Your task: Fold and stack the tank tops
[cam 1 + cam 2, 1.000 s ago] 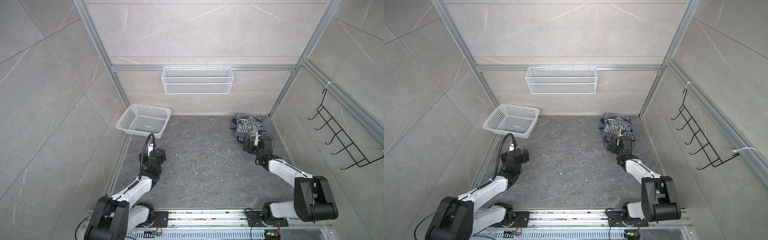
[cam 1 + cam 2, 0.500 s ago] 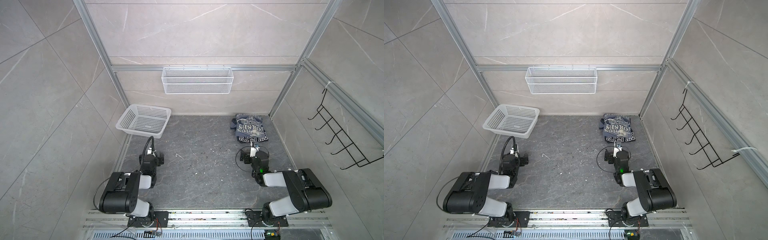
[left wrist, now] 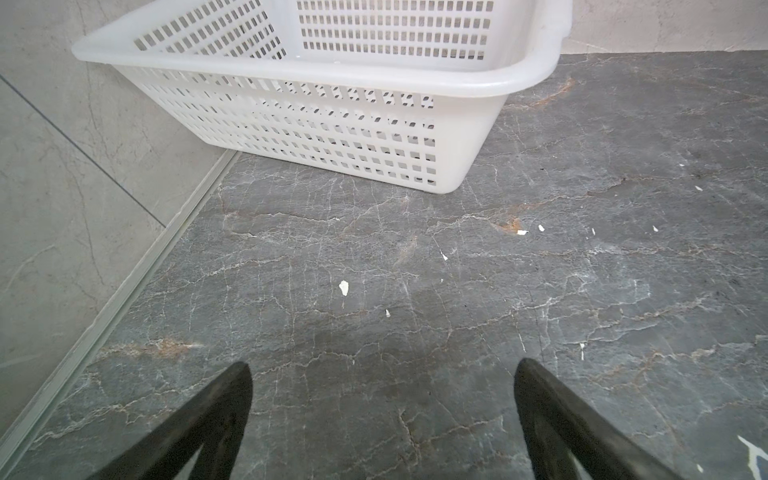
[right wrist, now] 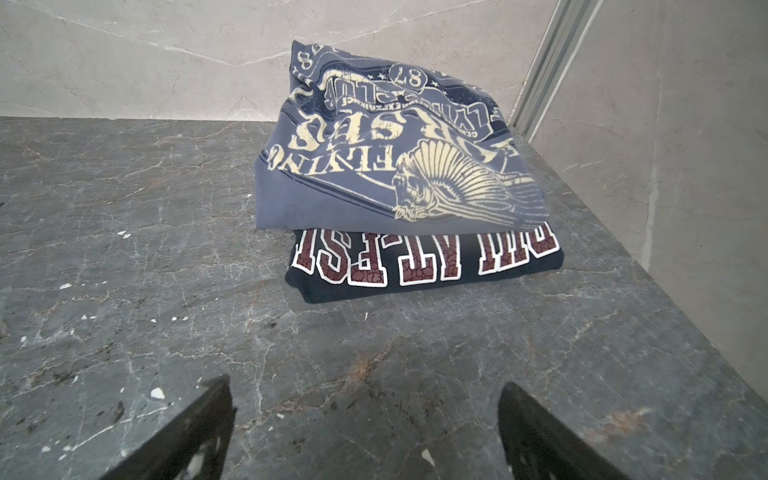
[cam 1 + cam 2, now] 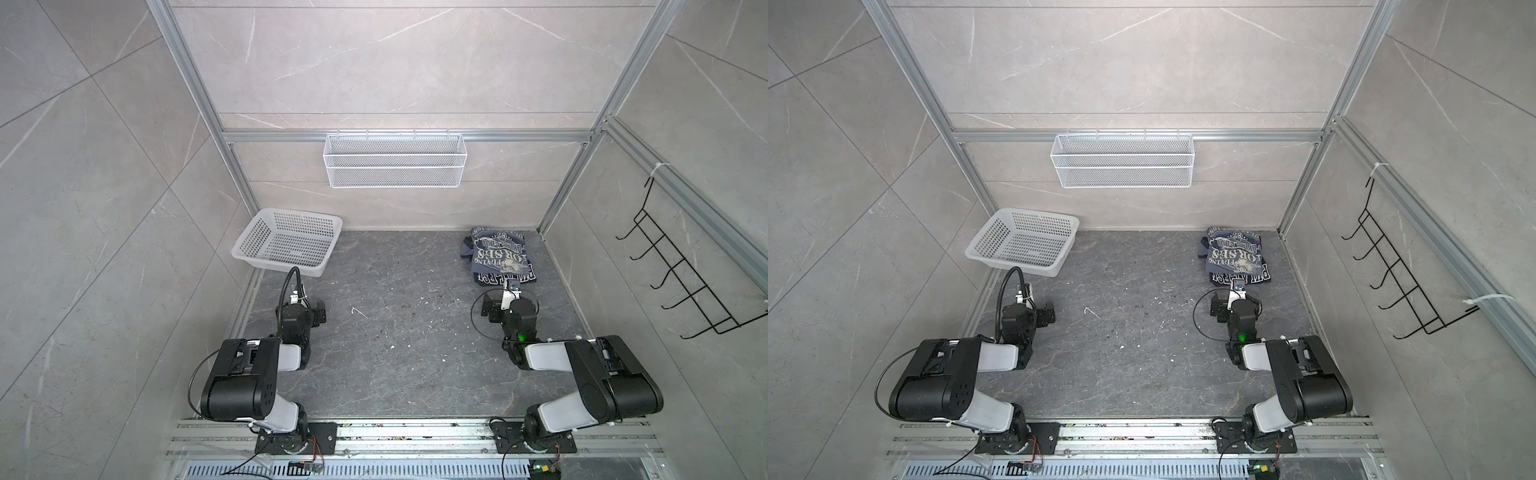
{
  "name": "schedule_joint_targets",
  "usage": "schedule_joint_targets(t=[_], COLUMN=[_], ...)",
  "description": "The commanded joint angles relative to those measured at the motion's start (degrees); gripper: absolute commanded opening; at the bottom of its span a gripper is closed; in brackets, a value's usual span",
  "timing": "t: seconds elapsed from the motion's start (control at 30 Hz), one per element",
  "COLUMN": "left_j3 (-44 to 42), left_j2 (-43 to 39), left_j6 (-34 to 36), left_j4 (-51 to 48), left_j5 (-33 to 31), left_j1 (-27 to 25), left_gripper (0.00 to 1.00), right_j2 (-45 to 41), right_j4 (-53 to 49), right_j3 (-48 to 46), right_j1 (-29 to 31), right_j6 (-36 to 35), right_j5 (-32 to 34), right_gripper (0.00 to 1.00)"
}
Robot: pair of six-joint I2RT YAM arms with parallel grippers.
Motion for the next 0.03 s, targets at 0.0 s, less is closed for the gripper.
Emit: schedule_joint_targets(t=[0.0], left_j3=[0.96], left_j2=[-0.45], left_j6=[-0.94], left_j4=[1.48], left_j5=[-0.83], left_j1=[0.40], left_gripper=[1.00], right_j2=[0.30], right_j4=[0.40], right_j3=[0.80], right_j1=[0.34], right_j6=[0.34], right_j5=[1.47], right_gripper=[0.99])
